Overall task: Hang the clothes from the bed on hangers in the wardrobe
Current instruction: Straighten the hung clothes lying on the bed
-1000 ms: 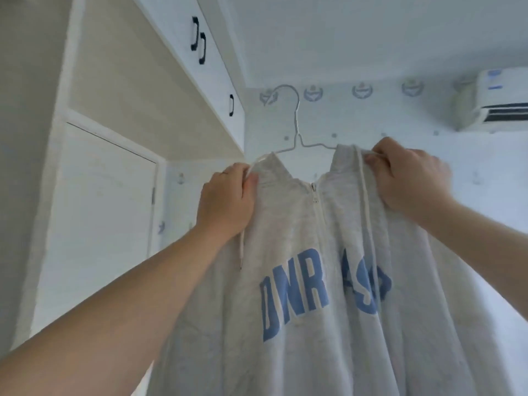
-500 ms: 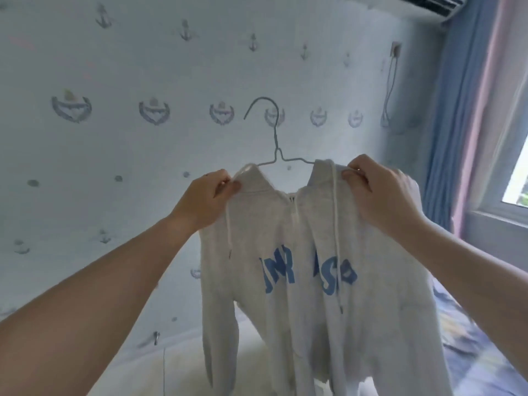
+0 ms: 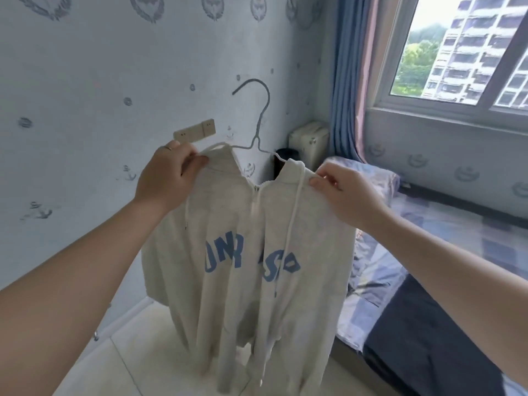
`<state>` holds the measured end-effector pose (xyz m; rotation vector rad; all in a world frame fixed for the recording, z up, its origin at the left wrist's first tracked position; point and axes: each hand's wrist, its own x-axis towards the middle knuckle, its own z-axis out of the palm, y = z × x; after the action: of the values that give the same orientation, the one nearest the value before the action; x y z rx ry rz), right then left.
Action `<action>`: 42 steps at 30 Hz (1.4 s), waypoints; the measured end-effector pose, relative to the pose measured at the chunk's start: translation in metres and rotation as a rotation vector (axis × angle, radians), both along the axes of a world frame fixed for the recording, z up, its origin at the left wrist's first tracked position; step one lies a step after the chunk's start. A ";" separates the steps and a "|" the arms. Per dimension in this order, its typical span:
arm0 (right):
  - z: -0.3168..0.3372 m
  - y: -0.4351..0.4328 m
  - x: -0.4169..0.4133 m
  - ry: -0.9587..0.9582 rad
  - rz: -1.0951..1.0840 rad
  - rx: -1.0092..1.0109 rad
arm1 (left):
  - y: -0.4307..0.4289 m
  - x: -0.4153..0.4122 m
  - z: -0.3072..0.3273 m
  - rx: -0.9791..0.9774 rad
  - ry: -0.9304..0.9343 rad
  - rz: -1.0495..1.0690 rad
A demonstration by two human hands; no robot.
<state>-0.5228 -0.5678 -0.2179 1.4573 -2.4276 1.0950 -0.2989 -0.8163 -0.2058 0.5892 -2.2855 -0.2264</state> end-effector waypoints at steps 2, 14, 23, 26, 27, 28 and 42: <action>-0.014 -0.004 -0.016 -0.037 -0.031 0.013 | -0.017 -0.029 -0.010 -0.001 -0.019 -0.049; -0.085 -0.056 -0.181 -0.177 -0.186 0.144 | -0.106 -0.235 -0.083 0.122 -0.207 -0.200; -0.151 -0.102 -0.278 -0.291 -0.283 0.379 | -0.168 -0.370 -0.173 0.240 -0.473 -0.207; -0.177 -0.119 -0.302 -0.292 -0.370 0.444 | -0.189 -0.415 -0.203 0.242 -0.515 -0.246; -0.185 -0.126 -0.310 -0.293 -0.401 0.448 | -0.196 -0.430 -0.212 0.242 -0.520 -0.271; -0.193 -0.134 -0.318 -0.296 -0.433 0.453 | -0.203 -0.445 -0.219 0.243 -0.534 -0.291; -0.291 -0.220 -0.420 -0.221 -0.764 0.659 | -0.277 -0.601 -0.326 0.289 -0.753 -0.360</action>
<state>-0.9425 -0.7881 -0.5088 0.3380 -3.2258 0.3027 -0.9000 -1.0931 -0.5317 0.4410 -3.1211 -0.5982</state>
